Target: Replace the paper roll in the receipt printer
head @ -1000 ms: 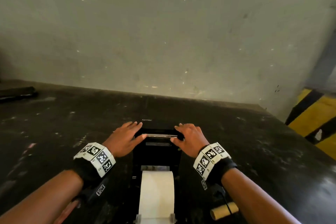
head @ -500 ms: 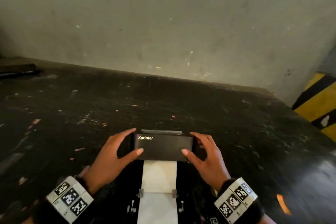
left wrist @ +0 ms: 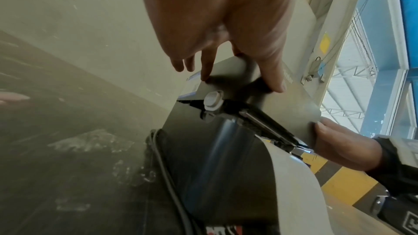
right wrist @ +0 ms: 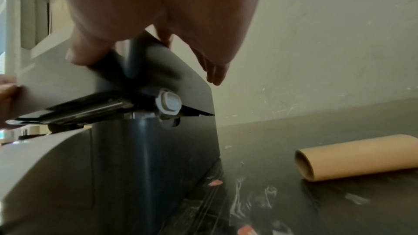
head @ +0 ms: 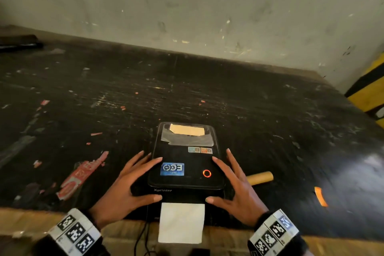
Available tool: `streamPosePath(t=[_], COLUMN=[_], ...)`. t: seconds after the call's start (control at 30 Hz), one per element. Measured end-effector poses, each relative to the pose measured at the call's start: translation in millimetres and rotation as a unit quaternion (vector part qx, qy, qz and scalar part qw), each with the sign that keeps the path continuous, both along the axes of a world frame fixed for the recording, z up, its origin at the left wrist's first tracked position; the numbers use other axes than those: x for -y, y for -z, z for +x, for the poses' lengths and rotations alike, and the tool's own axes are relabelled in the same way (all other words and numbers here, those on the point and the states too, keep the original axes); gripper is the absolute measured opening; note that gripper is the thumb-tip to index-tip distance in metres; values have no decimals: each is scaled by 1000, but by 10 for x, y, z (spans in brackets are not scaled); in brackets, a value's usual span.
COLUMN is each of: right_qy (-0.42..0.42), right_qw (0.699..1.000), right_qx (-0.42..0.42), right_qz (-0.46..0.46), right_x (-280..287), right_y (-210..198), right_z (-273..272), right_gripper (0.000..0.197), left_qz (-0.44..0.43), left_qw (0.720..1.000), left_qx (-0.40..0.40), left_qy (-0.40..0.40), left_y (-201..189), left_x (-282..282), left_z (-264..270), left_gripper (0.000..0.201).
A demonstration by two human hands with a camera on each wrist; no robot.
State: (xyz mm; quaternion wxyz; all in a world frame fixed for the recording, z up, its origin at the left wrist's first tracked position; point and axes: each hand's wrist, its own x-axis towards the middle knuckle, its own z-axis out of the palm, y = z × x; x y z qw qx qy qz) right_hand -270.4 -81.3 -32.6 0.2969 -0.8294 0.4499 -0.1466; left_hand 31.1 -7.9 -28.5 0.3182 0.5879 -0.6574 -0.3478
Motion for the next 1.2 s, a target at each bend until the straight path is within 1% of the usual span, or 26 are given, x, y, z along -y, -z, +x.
streamPosePath(t=[0.13, 0.27, 0.37, 0.47, 0.57, 0.73, 0.83, 0.9, 1.0, 1.1, 1.2], right_qy=[-3, 0, 4, 2, -1, 3, -6, -9, -11, -10, -3], right_qw=[1000, 999, 999, 999, 999, 998, 997, 997, 996, 995, 995], right_qx=[-8, -9, 10, 10, 28, 38, 43, 41, 43, 42, 41], right_qz=[17, 32, 43, 47, 44, 48, 60, 69, 81, 85, 86], right_x=[-43, -73, -91, -97, -122, -103, -85, -77, -73, -65, -75], right_y=[12, 64, 101, 127, 196, 261, 286, 296, 301, 300, 296], right_z=[18, 28, 44, 42, 41, 44, 35, 33, 35, 38, 44], right_gripper=[91, 90, 88, 88, 88, 87, 88, 88, 88, 88, 89], left_qz=[4, 0, -9, -8, -6, 11, 20, 19, 22, 19, 21], left_qw=[1000, 999, 999, 999, 999, 999, 997, 996, 996, 996, 997], left_qx=[-11, -5, -8, -4, -2, -35, -69, -84, -89, -86, -75], left_qy=[-24, -42, -43, -41, -44, -39, -29, -27, -19, -20, -26], left_y=[112, 206, 240, 276, 340, 386, 376, 388, 396, 400, 425], left_x=[-27, -56, -64, -66, -88, -89, -91, -84, -75, -77, -69], left_z=[-62, -115, -129, -129, -125, -141, -158, -164, -171, -169, -151], left_gripper=[84, 87, 87, 84, 86, 86, 81, 81, 84, 81, 86])
